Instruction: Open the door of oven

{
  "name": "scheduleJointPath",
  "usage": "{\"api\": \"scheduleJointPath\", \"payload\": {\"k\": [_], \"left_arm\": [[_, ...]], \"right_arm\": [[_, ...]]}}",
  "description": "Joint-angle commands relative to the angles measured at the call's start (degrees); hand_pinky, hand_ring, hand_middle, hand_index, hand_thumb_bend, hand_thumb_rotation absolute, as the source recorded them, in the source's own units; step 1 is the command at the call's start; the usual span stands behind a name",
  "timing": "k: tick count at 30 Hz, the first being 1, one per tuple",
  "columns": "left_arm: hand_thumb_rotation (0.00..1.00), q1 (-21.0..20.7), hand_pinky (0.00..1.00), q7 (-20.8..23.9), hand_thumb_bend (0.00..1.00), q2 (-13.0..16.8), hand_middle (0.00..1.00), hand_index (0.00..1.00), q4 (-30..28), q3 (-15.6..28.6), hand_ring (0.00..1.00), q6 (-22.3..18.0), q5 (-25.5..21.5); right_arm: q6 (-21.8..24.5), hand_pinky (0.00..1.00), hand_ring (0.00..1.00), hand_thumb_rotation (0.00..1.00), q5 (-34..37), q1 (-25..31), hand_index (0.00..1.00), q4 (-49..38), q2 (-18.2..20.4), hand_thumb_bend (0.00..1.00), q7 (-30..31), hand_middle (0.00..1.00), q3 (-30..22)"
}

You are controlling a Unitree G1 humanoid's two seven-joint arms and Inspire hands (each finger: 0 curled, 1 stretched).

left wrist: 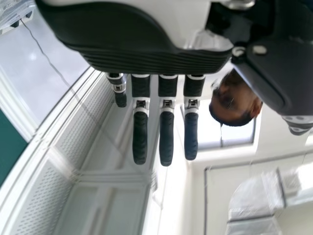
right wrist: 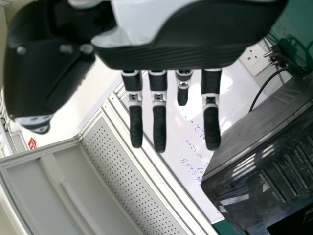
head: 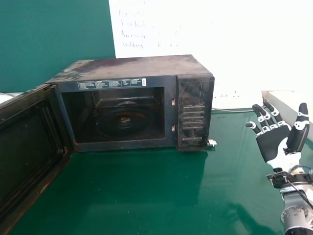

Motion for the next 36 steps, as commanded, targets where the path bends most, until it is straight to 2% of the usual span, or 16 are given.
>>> {"api": "scheduleJointPath", "payload": {"k": [1, 4, 7, 12, 15, 22, 31, 36], "left_arm": [[0.75, -0.61, 0.34, 0.59, 0.83, 0.10, 0.59, 0.64, -0.58, -1.00, 0.53, -0.19, -1.41], [0.76, -0.56, 0.33, -0.27, 0.82, 0.64, 0.55, 0.60, 0.32, -1.20, 0.51, 0.20, -3.15], [0.75, -0.71, 0.33, 0.24, 0.83, 0.59, 0.54, 0.60, 0.34, -1.74, 0.49, -0.04, -3.83], [0.77, -1.12, 0.31, 4.78, 0.83, -0.74, 0.53, 0.59, -2.19, -3.07, 0.48, -1.25, -3.44], [0.79, -1.02, 0.31, 5.61, 0.84, -0.51, 0.54, 0.61, -1.97, -3.67, 0.48, -1.89, -3.57], [0.76, -1.77, 0.30, 4.81, 0.86, 0.27, 0.53, 0.60, -0.27, -3.78, 0.47, -2.67, -4.95], [0.76, -2.35, 0.29, 6.24, 0.85, -0.19, 0.51, 0.61, -1.41, -4.01, 0.45, -3.49, -4.89], [0.75, -2.25, 0.29, 4.67, 0.86, 0.46, 0.52, 0.61, -0.86, -3.94, 0.45, -3.27, -5.41]], "right_arm": [[-0.06, 0.52, 0.46, 0.81, 0.58, -0.86, 0.56, 0.72, -0.22, 1.00, 0.51, 0.53, -0.22], [-0.16, 0.52, 0.46, 0.80, 0.52, -0.92, 0.56, 0.85, -0.21, 1.00, 0.40, 0.53, -0.26], [0.06, 0.52, 0.46, 0.80, 0.68, -1.07, 0.56, 1.09, -0.24, 1.00, 0.45, 0.52, -0.37], [-0.21, 0.52, 0.46, 0.80, 0.44, -1.03, 0.56, 1.17, -0.26, 1.00, 0.42, 0.53, -0.28], [-0.25, 0.52, 0.46, 0.81, 0.31, -0.91, 0.56, 0.83, -0.16, 1.00, 0.33, 0.53, -0.13], [-0.21, 0.52, 0.46, 0.81, 0.47, -1.02, 0.56, 0.94, -0.08, 1.00, 0.34, 0.53, -0.21], [-0.04, 0.52, 0.46, 0.80, 0.57, -1.34, 0.56, 1.68, -0.22, 1.00, 0.59, 0.53, -0.34], [-0.33, 0.51, 0.46, 0.81, 0.38, -1.49, 0.57, 1.90, -0.12, 1.00, 0.56, 0.53, -0.31]]}}
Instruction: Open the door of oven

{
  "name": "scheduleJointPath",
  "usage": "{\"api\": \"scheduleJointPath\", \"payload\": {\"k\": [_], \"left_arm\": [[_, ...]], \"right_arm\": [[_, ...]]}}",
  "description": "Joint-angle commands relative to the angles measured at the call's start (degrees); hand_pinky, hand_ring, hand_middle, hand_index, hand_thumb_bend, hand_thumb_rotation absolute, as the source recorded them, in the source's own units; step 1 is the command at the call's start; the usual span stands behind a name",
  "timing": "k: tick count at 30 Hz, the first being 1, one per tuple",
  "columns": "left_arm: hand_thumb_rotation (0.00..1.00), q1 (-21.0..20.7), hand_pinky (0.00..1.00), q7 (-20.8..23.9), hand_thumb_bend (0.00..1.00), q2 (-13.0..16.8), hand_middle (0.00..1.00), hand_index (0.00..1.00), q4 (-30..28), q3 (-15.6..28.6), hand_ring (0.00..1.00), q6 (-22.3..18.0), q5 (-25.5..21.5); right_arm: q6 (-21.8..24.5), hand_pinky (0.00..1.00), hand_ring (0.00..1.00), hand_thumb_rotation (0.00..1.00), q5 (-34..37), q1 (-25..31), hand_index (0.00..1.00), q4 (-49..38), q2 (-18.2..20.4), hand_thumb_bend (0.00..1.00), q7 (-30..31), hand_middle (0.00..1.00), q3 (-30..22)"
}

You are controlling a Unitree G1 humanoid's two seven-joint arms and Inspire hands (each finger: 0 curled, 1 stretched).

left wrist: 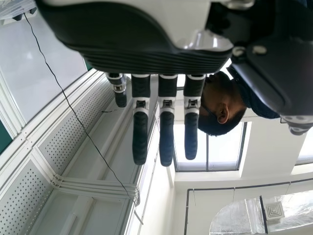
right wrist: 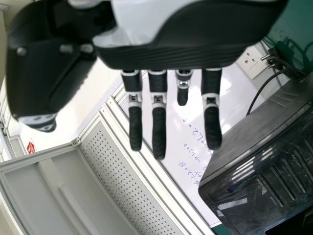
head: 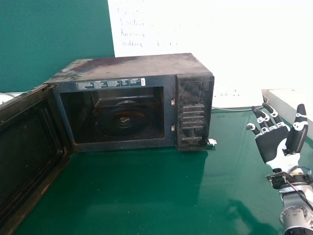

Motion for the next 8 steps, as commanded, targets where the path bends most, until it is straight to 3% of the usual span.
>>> {"api": "scheduleJointPath", "payload": {"k": [1, 8], "left_arm": [[0.76, -0.28, 0.29, -1.52, 0.86, 0.71, 0.52, 0.61, 0.31, -0.50, 0.45, 0.01, -0.70], [0.74, -0.11, 0.30, -1.60, 0.85, 0.08, 0.51, 0.62, -0.36, -0.73, 0.46, -0.35, -0.25]], "right_arm": [[-0.43, 0.51, 0.46, 0.81, 0.33, -1.01, 0.56, 0.38, -0.07, 1.00, 0.02, 0.53, -0.10], [-0.71, 0.51, 0.46, 0.81, 0.11, -0.83, 0.56, -0.24, 0.33, 1.00, -1.02, 0.52, 0.00]]}}
